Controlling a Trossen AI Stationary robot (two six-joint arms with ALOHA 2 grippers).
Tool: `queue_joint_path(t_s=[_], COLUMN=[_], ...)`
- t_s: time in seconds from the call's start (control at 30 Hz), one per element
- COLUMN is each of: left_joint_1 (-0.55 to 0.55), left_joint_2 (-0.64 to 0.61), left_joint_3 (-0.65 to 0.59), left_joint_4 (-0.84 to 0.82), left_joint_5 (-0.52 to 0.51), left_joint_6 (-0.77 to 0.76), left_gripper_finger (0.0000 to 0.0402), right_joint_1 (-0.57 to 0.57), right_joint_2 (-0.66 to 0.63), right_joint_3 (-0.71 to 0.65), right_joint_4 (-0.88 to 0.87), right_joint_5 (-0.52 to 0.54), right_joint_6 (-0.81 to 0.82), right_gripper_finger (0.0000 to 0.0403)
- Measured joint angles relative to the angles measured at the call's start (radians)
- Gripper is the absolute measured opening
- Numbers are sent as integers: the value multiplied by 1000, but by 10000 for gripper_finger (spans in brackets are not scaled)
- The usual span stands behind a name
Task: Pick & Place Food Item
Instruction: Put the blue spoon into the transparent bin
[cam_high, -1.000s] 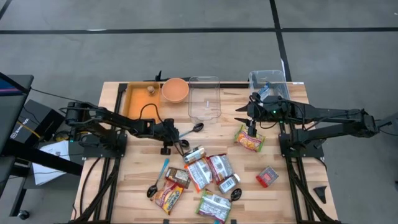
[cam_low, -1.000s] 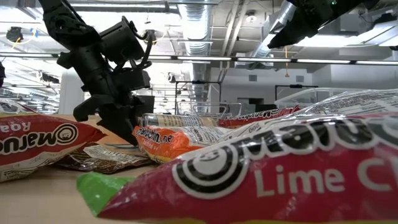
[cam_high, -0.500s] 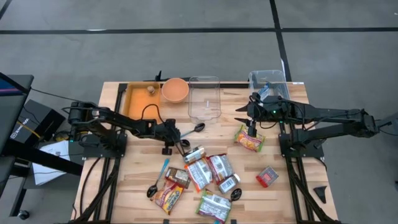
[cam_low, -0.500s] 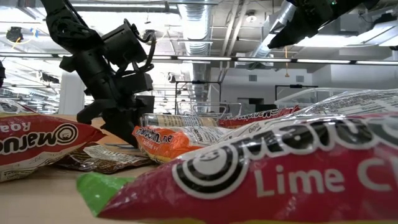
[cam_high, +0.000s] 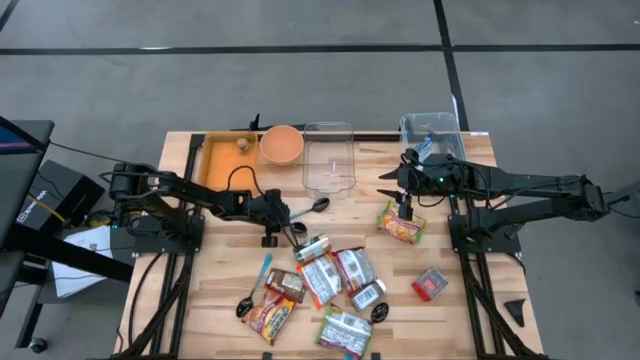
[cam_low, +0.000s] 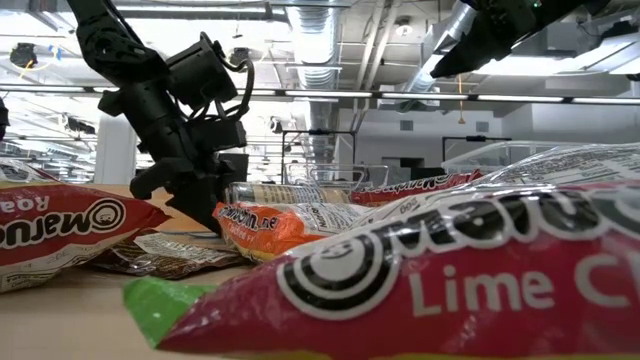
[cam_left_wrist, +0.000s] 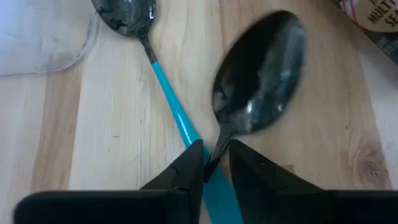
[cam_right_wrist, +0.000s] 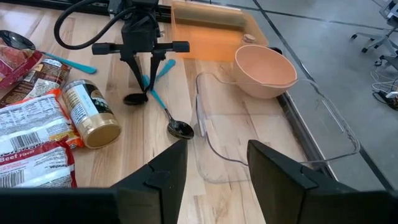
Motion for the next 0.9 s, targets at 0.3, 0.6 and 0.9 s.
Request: queue_joint_path(t_s=[0.3,0.6,0.9], left_joint_1=[0,0,-5], left_joint_2=[1,-4,-4], left_joint_3=[-2,-5,-6], left_joint_4=[26,61,108], left_joint_5=[-4,3,3], left_joint_6=[-21,-21,-21], left_gripper_finger=[6,3,2], right_joint_1=[0,0,0], right_joint_2=[0,0,0], right_joint_3=[0,0,0], right_joint_4=[0,0,0], right_joint_5=[0,0,0], right_joint_6=[0,0,0], right_gripper_finger=[163,163,163])
